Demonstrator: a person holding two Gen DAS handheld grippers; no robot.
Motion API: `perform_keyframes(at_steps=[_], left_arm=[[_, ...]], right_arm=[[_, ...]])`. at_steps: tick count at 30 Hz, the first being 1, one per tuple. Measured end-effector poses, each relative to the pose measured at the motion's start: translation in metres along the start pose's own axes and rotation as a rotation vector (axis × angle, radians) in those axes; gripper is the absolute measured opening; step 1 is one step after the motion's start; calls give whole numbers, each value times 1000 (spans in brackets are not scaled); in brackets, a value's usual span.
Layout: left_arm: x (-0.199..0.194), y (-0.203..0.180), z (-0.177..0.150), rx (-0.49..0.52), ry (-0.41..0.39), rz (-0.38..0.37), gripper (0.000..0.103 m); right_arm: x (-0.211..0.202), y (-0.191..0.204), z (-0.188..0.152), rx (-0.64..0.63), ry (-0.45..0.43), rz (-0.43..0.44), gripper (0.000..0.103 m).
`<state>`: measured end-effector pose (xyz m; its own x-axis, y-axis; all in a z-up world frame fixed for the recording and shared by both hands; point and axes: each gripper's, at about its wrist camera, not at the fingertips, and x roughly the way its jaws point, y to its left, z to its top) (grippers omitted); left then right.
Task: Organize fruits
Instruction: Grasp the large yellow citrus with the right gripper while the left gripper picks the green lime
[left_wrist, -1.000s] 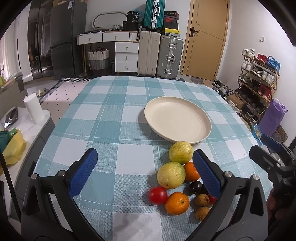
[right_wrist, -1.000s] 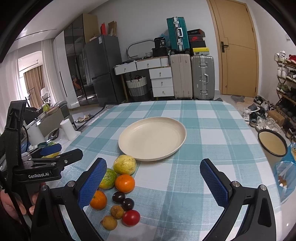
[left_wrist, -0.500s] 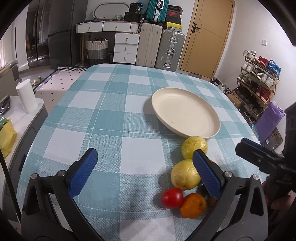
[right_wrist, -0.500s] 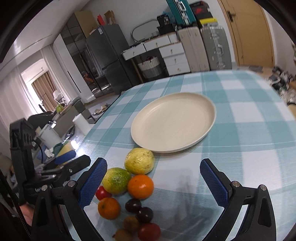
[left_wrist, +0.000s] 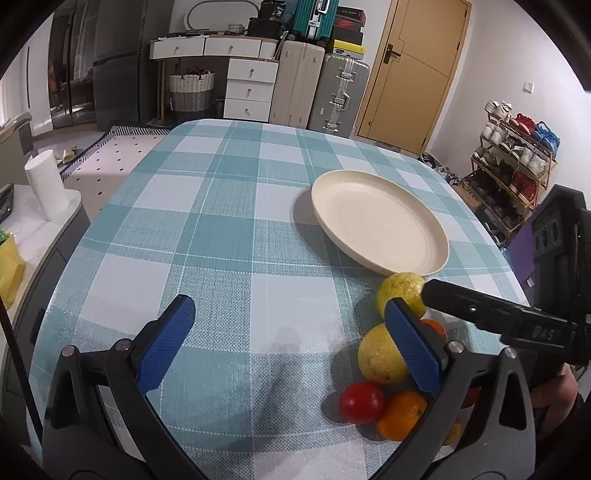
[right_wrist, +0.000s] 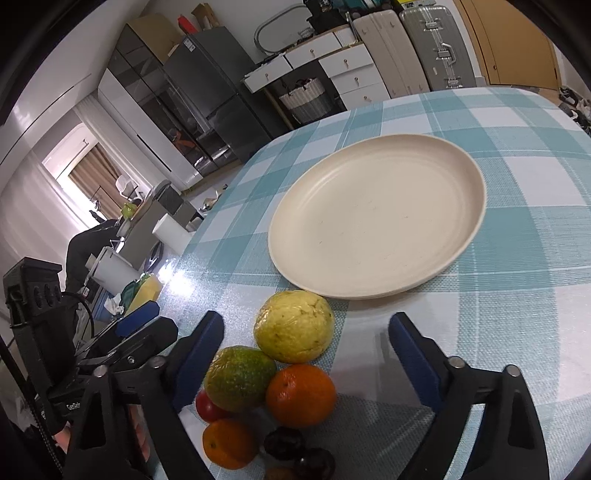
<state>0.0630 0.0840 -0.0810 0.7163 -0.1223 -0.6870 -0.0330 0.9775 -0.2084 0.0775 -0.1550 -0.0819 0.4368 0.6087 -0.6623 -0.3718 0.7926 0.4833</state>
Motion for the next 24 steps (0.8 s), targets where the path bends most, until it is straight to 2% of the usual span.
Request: perform_keyframes(at_steps=[3,8,11,13,19,24], left_arm=[[4,2,1,-3,6,-4,102],[8,2,0,-6,14,-14,102],[9,2,1,-4,14,-13,102],[8,2,0,-4,13,-14,102],[10,3,0,-2,16,-8,102],[11,3,1,5,24,-4,102]], right_arm=[[7,0,2,0,17,3,87],[14,3,3,0,41,17,78],[17,5,3,2,53,29,68],[20,5,3,3,64,33,55],[21,1,2,23,62,54,53],[8,2,3,19,14,79,52]])
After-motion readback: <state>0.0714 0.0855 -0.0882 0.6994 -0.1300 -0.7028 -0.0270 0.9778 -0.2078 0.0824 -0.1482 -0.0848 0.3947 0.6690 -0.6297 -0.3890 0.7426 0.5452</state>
